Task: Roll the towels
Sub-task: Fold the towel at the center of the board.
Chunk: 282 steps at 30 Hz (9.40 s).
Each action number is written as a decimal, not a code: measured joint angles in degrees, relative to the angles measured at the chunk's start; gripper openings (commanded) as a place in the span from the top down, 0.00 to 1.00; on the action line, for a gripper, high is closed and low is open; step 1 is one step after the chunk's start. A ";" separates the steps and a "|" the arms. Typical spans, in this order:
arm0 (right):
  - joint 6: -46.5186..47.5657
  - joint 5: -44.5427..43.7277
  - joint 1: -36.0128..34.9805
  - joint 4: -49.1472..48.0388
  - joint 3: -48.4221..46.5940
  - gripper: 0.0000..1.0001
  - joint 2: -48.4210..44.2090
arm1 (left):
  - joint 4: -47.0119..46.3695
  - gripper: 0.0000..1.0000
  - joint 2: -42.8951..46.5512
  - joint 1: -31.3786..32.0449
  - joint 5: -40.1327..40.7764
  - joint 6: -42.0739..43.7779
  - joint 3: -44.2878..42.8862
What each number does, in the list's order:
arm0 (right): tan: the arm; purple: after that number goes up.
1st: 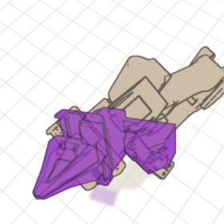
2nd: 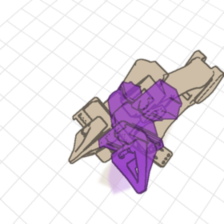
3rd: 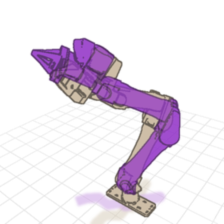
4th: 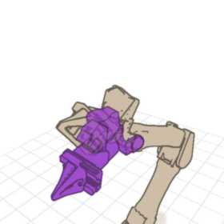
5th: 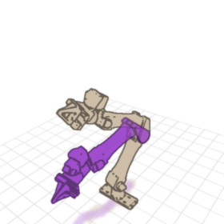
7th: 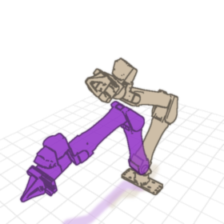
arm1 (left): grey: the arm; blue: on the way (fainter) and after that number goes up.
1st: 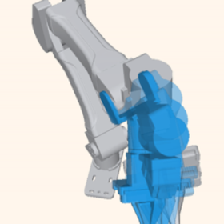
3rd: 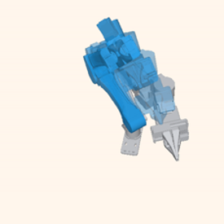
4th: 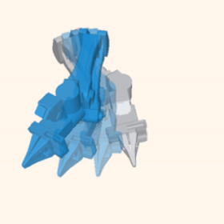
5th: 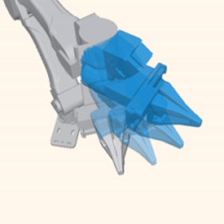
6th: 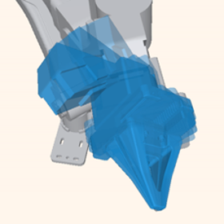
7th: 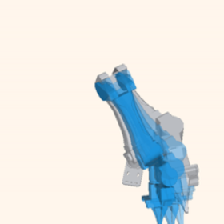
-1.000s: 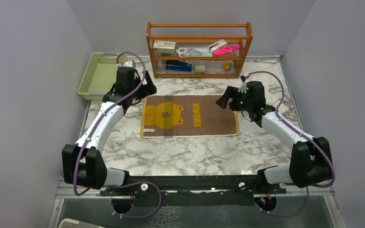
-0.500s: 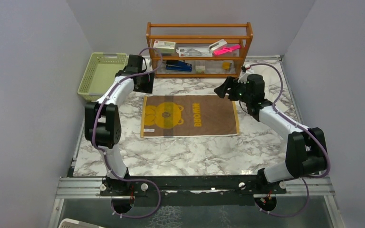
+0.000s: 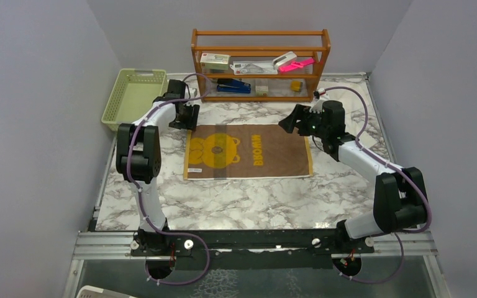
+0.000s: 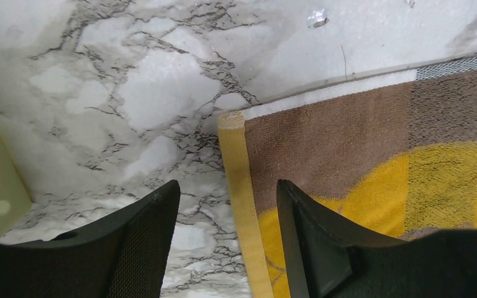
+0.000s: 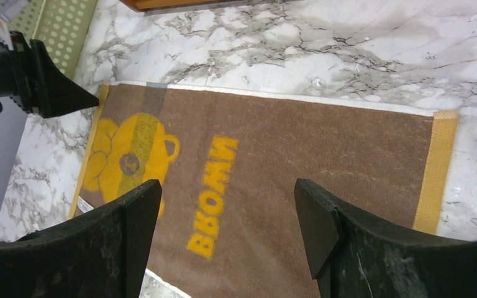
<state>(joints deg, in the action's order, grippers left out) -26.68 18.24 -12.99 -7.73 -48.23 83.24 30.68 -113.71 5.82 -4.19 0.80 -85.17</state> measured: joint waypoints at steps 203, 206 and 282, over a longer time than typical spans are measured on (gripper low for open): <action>15.37 -24.22 2.36 18.82 -23.45 0.53 29.86 | -15.54 0.53 0.42 -3.23 1.16 -5.07 8.96; 15.39 -24.65 2.32 19.56 -25.05 0.70 30.91 | -15.52 0.51 0.42 -3.23 1.29 -5.11 8.96; 0.63 -28.33 2.16 7.28 -5.09 0.99 14.16 | -26.75 1.00 28.72 2.95 6.12 -5.66 30.58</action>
<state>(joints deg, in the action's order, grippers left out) -26.04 -10.09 -10.83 -0.45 -53.32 97.41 3.92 -84.99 8.78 1.93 -4.86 -54.59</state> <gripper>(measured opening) 0.015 0.015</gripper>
